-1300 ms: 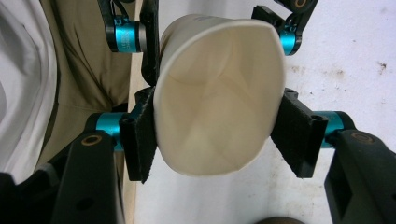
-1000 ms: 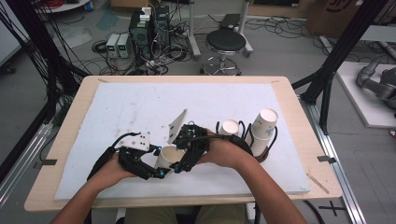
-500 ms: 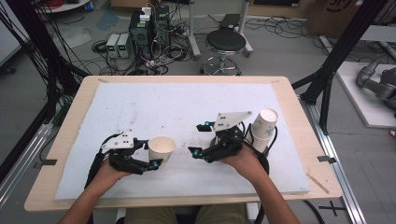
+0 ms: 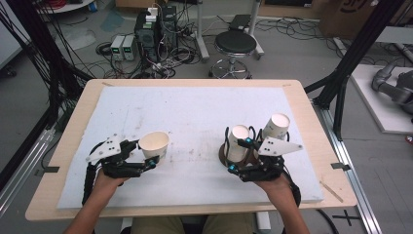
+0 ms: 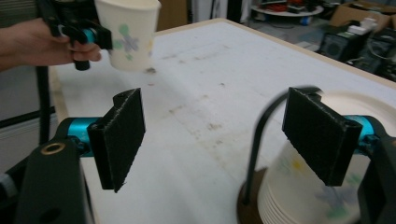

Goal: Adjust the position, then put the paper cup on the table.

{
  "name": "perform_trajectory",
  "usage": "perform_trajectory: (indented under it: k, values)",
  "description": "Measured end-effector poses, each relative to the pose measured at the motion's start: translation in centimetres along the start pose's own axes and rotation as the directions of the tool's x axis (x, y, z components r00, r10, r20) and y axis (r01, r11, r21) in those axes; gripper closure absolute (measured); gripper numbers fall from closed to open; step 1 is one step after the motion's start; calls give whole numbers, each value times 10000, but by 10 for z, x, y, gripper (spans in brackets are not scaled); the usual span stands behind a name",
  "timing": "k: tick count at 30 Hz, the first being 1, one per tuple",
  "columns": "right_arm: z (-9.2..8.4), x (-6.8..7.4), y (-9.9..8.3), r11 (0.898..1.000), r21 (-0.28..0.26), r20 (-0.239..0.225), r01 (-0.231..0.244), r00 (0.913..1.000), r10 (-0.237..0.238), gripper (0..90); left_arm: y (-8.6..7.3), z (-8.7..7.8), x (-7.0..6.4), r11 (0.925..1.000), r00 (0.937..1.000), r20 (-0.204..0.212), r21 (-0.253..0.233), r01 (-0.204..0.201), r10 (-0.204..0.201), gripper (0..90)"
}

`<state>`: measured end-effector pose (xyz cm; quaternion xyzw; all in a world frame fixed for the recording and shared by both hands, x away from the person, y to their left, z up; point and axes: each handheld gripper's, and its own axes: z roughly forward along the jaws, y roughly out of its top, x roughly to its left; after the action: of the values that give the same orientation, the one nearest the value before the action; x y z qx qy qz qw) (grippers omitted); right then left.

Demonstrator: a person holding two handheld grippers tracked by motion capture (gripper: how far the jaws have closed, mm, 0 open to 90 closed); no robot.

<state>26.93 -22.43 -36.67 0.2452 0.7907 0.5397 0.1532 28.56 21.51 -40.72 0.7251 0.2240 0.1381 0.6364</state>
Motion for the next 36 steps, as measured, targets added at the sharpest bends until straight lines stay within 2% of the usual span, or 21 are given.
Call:
perform_trajectory:
  k: [1, 7, 10, 11, 22, 25, 26, 27, 28, 29, 30, 31, 32, 33, 35, 36]
  values:
    - [-2, 0, -3, 10000, -10, 93, -38, 9999, 38, 220, 0, -5, 2, 9995, 9999, -139, -303, 74, -78, 349]
    - [-8, -3, -9, 9999, 116, 382, -43, 9993, 39, 220, -2, -15, 6, 9974, 9987, -442, -680, 227, -258, 349]
    - [-7, -4, -11, 9998, 165, 364, -89, 9993, 83, 220, -2, -19, 6, 9967, 9982, -544, -786, 207, -250, 349]
    - [-6, -3, -12, 9997, 232, 302, -67, 9995, 60, 220, -1, -19, 6, 9963, 9981, -594, -852, 84, -135, 349]
    - [-6, -2, -10, 10000, 58, 98, -40, 9999, 40, 220, -2, -14, 15, 9958, 9970, -771, -904, -118, 48, 336]
    - [-6, -2, -9, 10000, -5, 32, -36, 10000, 36, 220, 0, -9, 28, 9954, 9933, -1124, -893, -354, 252, 337]
    - [-6, -2, -9, 10000, 2, 27, -52, 10000, 52, 220, 0, -9, 28, 9954, 9933, -1124, -893, -354, 252, 336]
    - [-6, -2, -9, 10000, -5, 9, -28, 10000, 28, 220, 0, -7, 38, 9956, 9907, -1342, -882, -329, 209, 337]
    - [-6, -2, -9, 10000, -5, 9, -28, 10000, 28, 220, 0, -7, 38, 9956, 9907, -1342, -882, -329, 209, 337]
    - [-7, -2, -9, 10000, 11, -19, 24, 10000, -24, 220, -2, -3, 48, 9965, 9872, -1583, -781, -305, 178, 337]
    - [-7, -1, -10, 10000, 12, -7, 7, 10000, -7, 220, -2, -3, 48, 9965, 9872, -1583, -781, -305, 178, 337]
    - [-7, -1, -10, 10000, 10, 0, 68, 10000, -68, 220, -4, 2, 57, 9977, 9840, -1780, -659, -129, 10, 337]
    - [-8, -1, -10, 10000, 29, -21, 29, 10000, -29, 220, -4, 2, 57, 9977, 9840, -1780, -659, -129, 10, 337]
    - [-8, -1, -10, 10000, 20, -27, 26, 10000, -26, 220, -6, 6, 64, 9980, 9802, -1975, -634, -23, -103, 337]
    - [-8, -1, -10, 10000, 23, -41, 19, 10000, -19, 220, -9, 10, 69, 9986, 9751, -2203, -493, 170, -275, 337]
    - [-8, 0, -10, 10000, 43, -49, -15, 10000, 15, 220, -9, 10, 69, 9986, 9751, -2203, -493, 170, -275, 337]
